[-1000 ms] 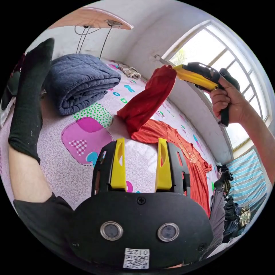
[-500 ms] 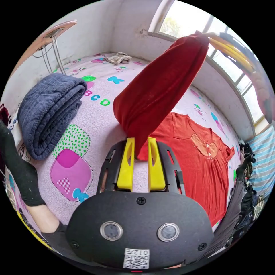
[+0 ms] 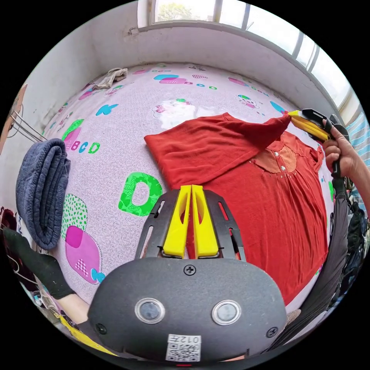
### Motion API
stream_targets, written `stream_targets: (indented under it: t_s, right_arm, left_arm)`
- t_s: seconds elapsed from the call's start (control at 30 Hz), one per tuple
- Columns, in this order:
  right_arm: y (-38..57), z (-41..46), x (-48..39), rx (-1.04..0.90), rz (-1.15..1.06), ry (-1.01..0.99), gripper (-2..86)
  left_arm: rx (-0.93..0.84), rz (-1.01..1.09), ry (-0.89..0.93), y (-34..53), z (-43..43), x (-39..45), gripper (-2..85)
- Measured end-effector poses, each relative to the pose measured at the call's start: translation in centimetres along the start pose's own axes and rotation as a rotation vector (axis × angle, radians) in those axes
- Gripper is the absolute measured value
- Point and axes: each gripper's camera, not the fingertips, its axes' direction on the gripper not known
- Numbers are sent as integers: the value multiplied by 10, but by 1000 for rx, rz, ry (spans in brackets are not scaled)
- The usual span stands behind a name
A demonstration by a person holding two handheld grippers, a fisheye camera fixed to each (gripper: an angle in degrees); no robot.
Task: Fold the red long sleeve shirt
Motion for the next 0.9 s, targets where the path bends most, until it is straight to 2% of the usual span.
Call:
stream_targets:
  t_s: [0.1, 0.17, 0.33, 0.4, 0.47, 0.6, 0.7, 0.83, 0.9]
  right_arm:
    - [-3, -17, -6, 15, -7, -53, -2]
    - [-8, -44, -40, 34, -98, -87, -2]
    - [18, -117, -79, 120, -288, 14, -2]
    - [30, -123, -50, 120, -245, 134, -2]
    - [44, -119, 11, 64, -88, 192, -2]
    - [78, -125, 68, 107, 66, 139, -2]
    - [94, -136, 53, 139, 36, 106, -2]
    - [124, -176, -14, 224, -159, 71, -2]
    - [141, -188, -18, 263, -150, 140, -2]
  left_arm:
    - [38, 29, -22, 1, -26, -3, -1]
    - [53, 47, -31, 2, -42, -7, -2]
    - [63, 94, -8, 21, -70, -8, -1]
    - [28, 120, 2, 32, -63, -4, 0]
    - [7, 120, 10, 38, -57, -1, 1]
    - [17, 105, 37, 35, -59, 3, 6]
    - [14, 130, 29, 21, -62, 8, 11]
    - [41, 165, 54, 7, -74, 14, 17]
    - [12, 194, 55, 2, -70, 19, 25]
